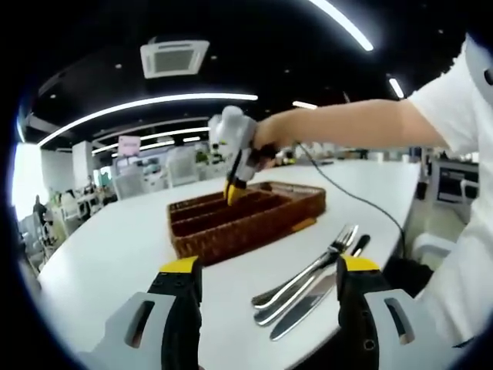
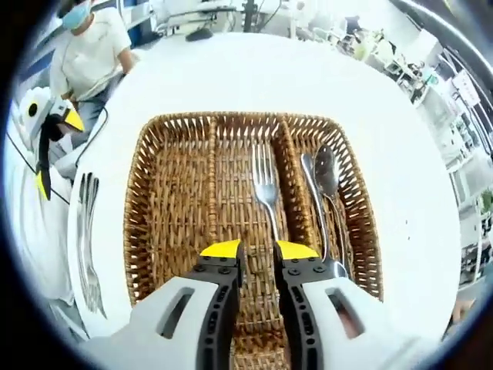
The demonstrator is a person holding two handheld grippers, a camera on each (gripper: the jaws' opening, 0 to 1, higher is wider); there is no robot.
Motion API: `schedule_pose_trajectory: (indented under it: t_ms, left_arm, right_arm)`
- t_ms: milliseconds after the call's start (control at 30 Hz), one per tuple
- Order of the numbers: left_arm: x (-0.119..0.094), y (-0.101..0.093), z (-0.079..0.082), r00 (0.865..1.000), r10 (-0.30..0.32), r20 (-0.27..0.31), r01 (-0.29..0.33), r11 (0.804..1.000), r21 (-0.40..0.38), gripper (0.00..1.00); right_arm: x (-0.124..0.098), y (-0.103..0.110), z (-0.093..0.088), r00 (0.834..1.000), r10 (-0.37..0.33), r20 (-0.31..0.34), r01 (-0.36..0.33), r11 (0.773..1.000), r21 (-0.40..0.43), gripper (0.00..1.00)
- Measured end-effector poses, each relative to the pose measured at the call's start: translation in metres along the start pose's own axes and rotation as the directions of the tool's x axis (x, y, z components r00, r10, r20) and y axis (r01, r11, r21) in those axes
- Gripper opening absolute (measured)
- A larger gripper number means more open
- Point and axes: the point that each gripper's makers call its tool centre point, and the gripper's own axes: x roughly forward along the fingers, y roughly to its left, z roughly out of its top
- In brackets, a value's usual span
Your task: Arrange the knives, forks, and spoons in their matching storage slots by inserting each utensil handle-first until every utensil is classified and aligned in the correct compartment
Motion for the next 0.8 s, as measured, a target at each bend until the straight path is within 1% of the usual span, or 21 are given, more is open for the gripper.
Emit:
schedule_pose_trajectory:
  t_ms: [100, 133, 167, 300, 433, 467, 500, 533, 633, 767, 800]
  left_arm:
    - [0.001, 0.000, -0.002, 1.000, -0.003, -0.009, 0.003, 1.000, 0.002, 0.71]
    - [0.002, 0.000, -0.003, 1.000, -0.003, -0.014, 0.004, 1.000, 0.005, 0.71]
    - [0.002, 0.000, -0.003, 1.000, -0.002, -0.014, 0.002, 1.000, 0.007, 0.71]
    - [0.002, 0.002, -0.001, 1.000, 0.000, -0.014, 0.000, 1.000, 0.013, 0.70]
    - [0.003, 0.003, -0.001, 1.000, 0.002, -0.016, -0.002, 1.000, 0.015, 0.70]
    - [0.003, 0.003, -0.001, 1.000, 0.002, -0.017, -0.002, 1.000, 0.016, 0.70]
    - [0.004, 0.003, -0.001, 1.000, 0.001, -0.018, -0.001, 1.000, 0.015, 0.70]
    - [0.004, 0.002, -0.001, 1.000, -0.002, -0.019, 0.002, 1.000, 0.016, 0.70]
    - [0.007, 0.001, -0.001, 1.000, -0.007, -0.023, 0.008, 1.000, 0.022, 0.70]
    - [0.010, 0.001, 0.001, 1.000, -0.011, -0.028, 0.012, 0.999, 0.033, 0.70]
    - [0.010, 0.001, 0.002, 1.000, -0.011, -0.028, 0.012, 0.999, 0.036, 0.70]
  right_arm:
    - [-0.003, 0.004, 0.002, 0.999, -0.013, 0.046, 0.012, 1.000, 0.022, 0.18]
    - [-0.006, 0.008, 0.004, 0.997, -0.014, 0.080, 0.012, 1.000, 0.027, 0.18]
    - [-0.008, 0.011, 0.006, 0.994, -0.014, 0.109, 0.009, 0.999, 0.040, 0.18]
    - [-0.018, 0.020, 0.009, 0.981, -0.033, 0.189, 0.021, 0.997, 0.069, 0.20]
    - [-0.026, 0.027, 0.011, 0.967, -0.059, 0.248, 0.040, 0.996, 0.080, 0.21]
    - [-0.030, 0.031, 0.012, 0.957, -0.070, 0.280, 0.044, 0.994, 0.096, 0.22]
    - [-0.031, 0.032, 0.012, 0.955, -0.072, 0.287, 0.046, 0.994, 0.097, 0.22]
    - [-0.034, 0.035, 0.013, 0.948, -0.078, 0.307, 0.049, 0.994, 0.102, 0.22]
    - [-0.040, 0.044, 0.010, 0.936, -0.098, 0.337, 0.064, 0.992, 0.111, 0.24]
    - [-0.050, 0.056, 0.008, 0.914, -0.118, 0.387, 0.072, 0.989, 0.130, 0.28]
    - [-0.054, 0.059, 0.008, 0.904, -0.129, 0.408, 0.078, 0.987, 0.140, 0.28]
